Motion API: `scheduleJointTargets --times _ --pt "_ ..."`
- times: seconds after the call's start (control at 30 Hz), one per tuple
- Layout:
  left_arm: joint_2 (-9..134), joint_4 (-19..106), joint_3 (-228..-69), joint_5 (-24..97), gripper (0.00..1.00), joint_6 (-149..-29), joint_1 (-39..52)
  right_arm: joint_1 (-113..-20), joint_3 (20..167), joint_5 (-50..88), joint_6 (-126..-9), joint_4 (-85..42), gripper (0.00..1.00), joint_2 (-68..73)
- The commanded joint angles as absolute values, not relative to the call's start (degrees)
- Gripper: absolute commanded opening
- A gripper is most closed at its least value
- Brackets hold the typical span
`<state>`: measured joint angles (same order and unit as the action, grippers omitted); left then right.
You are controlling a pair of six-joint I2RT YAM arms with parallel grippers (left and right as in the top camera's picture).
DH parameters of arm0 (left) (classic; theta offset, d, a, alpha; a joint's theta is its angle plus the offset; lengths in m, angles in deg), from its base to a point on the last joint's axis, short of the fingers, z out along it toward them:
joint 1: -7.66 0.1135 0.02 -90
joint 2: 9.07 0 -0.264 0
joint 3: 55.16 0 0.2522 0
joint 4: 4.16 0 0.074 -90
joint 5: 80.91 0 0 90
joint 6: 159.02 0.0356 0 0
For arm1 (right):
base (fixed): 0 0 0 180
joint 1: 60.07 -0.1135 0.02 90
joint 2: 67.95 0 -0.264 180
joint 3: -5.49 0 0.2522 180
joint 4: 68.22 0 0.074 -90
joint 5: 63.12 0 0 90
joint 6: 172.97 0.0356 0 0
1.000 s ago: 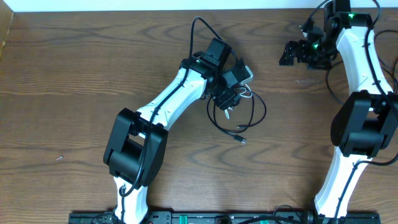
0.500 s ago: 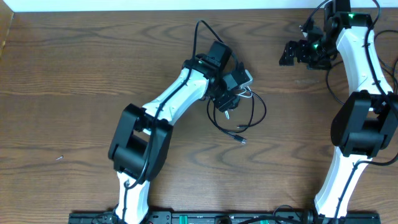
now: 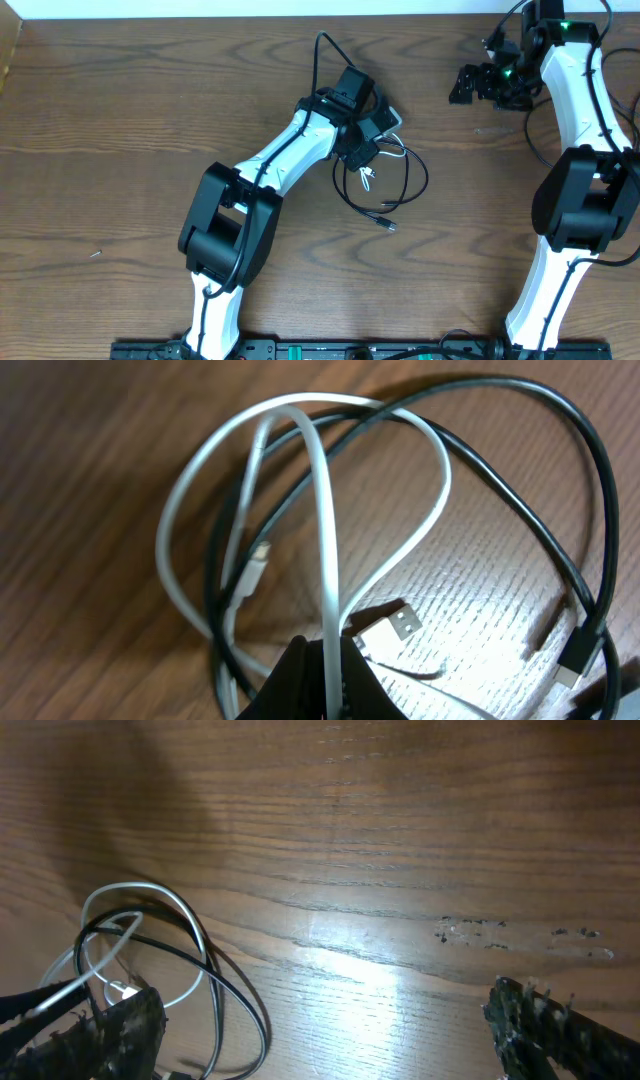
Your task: Untangle cables
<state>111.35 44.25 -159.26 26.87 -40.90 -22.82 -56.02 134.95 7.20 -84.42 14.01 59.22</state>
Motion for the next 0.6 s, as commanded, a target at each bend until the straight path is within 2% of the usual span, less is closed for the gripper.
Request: scheduleJointTargets --times 0.0,0.33,0.57 --pt "104.9 44.2 -161.2 24.9 0.07 -47.4 -22.5 -56.1 134.6 7.2 -83.6 13.9 0.99 59.1" --pt "89.2 44.2 -161.2 24.8 0.07 -57.1 -22.5 -56.1 134.6 7.2 -83.6 14.0 0.99 59.1" --pt "80.4 42.4 -161.2 24.2 0.07 -59.2 -22.5 -56.1 134.6 7.1 -83.7 14.0 0.99 59.1"
